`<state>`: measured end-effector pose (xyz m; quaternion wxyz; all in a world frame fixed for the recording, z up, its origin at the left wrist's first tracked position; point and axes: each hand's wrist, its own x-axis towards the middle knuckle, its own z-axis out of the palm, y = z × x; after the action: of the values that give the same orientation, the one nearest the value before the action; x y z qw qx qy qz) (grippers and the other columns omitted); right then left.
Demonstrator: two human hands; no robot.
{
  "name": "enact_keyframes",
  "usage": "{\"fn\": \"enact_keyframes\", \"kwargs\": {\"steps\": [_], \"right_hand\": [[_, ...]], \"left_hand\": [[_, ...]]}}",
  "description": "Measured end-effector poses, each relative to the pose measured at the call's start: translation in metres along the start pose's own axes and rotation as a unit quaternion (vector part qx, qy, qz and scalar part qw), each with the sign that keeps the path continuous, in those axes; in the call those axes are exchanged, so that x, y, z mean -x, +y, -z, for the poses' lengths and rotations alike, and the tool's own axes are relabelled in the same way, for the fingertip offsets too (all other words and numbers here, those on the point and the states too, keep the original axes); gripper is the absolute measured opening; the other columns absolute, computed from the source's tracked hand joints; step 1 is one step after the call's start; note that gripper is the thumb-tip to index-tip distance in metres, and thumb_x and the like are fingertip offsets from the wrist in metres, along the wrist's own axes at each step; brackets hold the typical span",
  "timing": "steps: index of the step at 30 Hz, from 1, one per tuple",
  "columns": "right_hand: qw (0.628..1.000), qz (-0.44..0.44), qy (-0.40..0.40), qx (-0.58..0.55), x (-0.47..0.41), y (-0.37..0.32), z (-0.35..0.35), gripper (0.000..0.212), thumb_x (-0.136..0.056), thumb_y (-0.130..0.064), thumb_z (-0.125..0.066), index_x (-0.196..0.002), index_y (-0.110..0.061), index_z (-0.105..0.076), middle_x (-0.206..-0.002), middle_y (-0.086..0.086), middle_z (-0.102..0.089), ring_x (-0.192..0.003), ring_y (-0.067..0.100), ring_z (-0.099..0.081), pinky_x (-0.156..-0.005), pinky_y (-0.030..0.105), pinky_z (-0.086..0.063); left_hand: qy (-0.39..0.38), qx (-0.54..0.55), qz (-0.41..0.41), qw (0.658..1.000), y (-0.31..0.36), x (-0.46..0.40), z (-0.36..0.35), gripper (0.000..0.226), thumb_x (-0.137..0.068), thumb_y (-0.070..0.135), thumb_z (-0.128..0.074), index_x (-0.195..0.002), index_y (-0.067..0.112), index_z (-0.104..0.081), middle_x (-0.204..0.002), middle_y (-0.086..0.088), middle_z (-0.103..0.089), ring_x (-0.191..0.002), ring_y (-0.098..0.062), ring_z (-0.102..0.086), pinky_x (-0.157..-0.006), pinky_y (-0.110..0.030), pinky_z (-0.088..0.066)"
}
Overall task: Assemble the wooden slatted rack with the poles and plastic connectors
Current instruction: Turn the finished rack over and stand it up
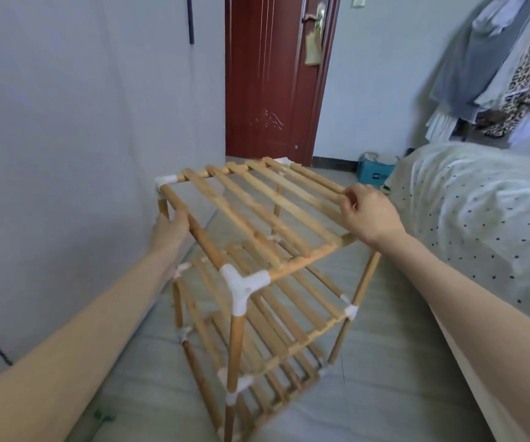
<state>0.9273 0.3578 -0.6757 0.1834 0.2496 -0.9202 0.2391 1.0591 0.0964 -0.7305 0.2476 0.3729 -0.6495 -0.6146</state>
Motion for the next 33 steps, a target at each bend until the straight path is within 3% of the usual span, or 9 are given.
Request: {"fn": "enact_keyframes", "kwargs": {"steps": [2,4,9,13,16,18,21,27,33], "right_hand": [[0.995,-0.018,-0.085,0.046,-0.053,0.011,-0.023,0.039,-0.097,-0.036,-0.039,-0.126,-0.012,-0.051,-0.125,0.015,-0.051,-0.116,0.033,-0.046,-0.096,0.045,-0.041],[0.977,-0.072,-0.182,0.083,-0.096,0.019,-0.046,0.052,-0.096,-0.047,-0.036,-0.133,-0.012,-0.044,-0.133,0.015,-0.045,-0.121,0.035,-0.043,-0.101,0.047,-0.038],[0.933,-0.202,-0.298,0.01,-0.137,0.022,-0.053,0.051,-0.098,-0.043,-0.033,-0.117,0.001,-0.051,-0.11,0.018,-0.056,-0.091,0.031,-0.052,-0.076,0.035,-0.041],[0.88,-0.269,-0.391,-0.014,-0.153,0.014,-0.036,0.05,-0.098,-0.041,-0.04,-0.113,0.005,-0.051,-0.094,0.015,-0.053,-0.084,0.03,-0.052,-0.071,0.033,-0.041],[0.842,-0.334,-0.419,-0.061,-0.162,0.015,-0.027,0.05,-0.094,-0.047,-0.045,-0.106,0.001,-0.052,-0.085,0.014,-0.055,-0.078,0.027,-0.054,-0.07,0.032,-0.044],[0.812,-0.385,-0.426,-0.109,-0.165,0.018,-0.019,0.051,-0.092,-0.051,-0.046,-0.105,-0.003,-0.056,-0.084,0.012,-0.056,-0.074,0.025,-0.055,-0.071,0.03,-0.045],[0.751,-0.448,-0.455,-0.169,-0.173,0.023,0.004,0.05,-0.09,-0.057,-0.046,-0.105,-0.01,-0.056,-0.095,0.011,-0.057,-0.09,0.027,-0.057,-0.088,0.039,-0.044],[0.696,-0.494,-0.463,-0.239,-0.213,0.027,0.067,0.037,-0.093,-0.051,-0.046,-0.087,-0.015,-0.05,-0.089,0.007,-0.046,-0.077,0.021,-0.048,-0.089,0.04,-0.041],[0.681,-0.513,-0.448,-0.269,-0.274,0.021,0.146,0.037,-0.093,-0.046,-0.05,-0.084,-0.011,-0.047,-0.074,0.005,-0.037,-0.067,0.017,-0.036,-0.075,0.032,-0.04]], "left_hand": [[-0.029,0.07,0.058,0.995,0.003,-0.016,-0.005,0.033,-0.096,0.044,-0.042,-0.103,0.014,-0.053,-0.096,-0.011,-0.054,-0.089,-0.026,-0.055,-0.088,-0.043,-0.051],[-0.052,0.087,0.118,0.988,0.008,-0.024,-0.004,0.021,-0.097,0.036,-0.043,-0.094,0.017,-0.048,-0.089,-0.007,-0.047,-0.068,-0.018,-0.048,-0.062,-0.033,-0.051],[-0.022,0.101,0.273,0.957,0.041,-0.018,-0.002,0.032,-0.095,0.041,-0.047,-0.096,0.009,-0.05,-0.072,-0.006,-0.051,-0.061,-0.02,-0.05,-0.063,-0.036,-0.048],[0.008,0.12,0.376,0.919,0.083,-0.017,-0.002,0.059,-0.088,0.056,-0.05,-0.117,0.004,-0.051,-0.088,-0.01,-0.051,-0.074,-0.022,-0.052,-0.054,-0.034,-0.046],[-0.003,0.106,0.424,0.899,0.107,-0.017,-0.001,0.05,-0.089,0.057,-0.048,-0.09,0.007,-0.055,-0.079,-0.008,-0.047,-0.066,-0.019,-0.045,-0.039,-0.024,-0.049],[-0.013,0.101,0.442,0.891,0.119,-0.018,0.003,0.044,-0.091,0.051,-0.044,-0.078,0.009,-0.05,-0.084,-0.01,-0.047,-0.067,-0.02,-0.044,-0.05,-0.029,-0.051],[-0.025,0.074,0.47,0.879,0.139,-0.022,0.008,0.045,-0.09,0.051,-0.044,-0.087,0.006,-0.052,-0.102,-0.011,-0.051,-0.08,-0.023,-0.051,-0.082,-0.044,-0.038],[-0.028,0.047,0.469,0.881,0.22,-0.027,-0.013,0.046,-0.092,0.047,-0.043,-0.108,0.005,-0.051,-0.102,-0.01,-0.05,-0.078,-0.02,-0.049,-0.065,-0.036,-0.04],[-0.022,0.027,0.465,0.885,0.319,-0.049,-0.041,0.045,-0.091,0.05,-0.041,-0.11,0.011,-0.052,-0.095,-0.008,-0.053,-0.08,-0.022,-0.05,-0.081,-0.038,-0.038]]}}
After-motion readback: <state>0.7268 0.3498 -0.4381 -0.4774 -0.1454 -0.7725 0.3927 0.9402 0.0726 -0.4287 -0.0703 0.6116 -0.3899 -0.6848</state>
